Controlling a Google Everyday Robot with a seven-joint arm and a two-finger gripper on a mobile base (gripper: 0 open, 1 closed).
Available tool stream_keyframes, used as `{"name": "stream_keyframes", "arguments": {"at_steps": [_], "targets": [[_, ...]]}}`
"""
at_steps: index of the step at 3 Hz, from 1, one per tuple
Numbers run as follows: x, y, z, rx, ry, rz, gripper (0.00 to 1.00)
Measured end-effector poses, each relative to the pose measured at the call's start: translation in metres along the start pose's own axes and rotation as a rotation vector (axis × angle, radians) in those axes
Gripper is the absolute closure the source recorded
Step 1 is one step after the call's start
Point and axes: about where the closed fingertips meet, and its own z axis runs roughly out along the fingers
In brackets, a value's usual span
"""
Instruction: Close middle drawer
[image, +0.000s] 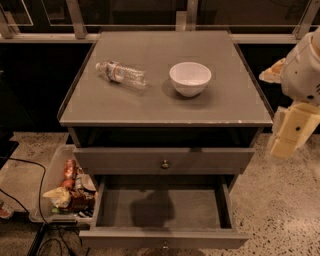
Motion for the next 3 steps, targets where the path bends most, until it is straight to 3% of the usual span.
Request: {"name": "stream_keyframes", "arguments": {"at_steps": [2,3], "targets": [[0.016,0.072,0.069,-0.109,-0.144,-0.015,0.43],[0.021,0.087,0.081,-0.136,-0.164,-0.026,0.66]]}}
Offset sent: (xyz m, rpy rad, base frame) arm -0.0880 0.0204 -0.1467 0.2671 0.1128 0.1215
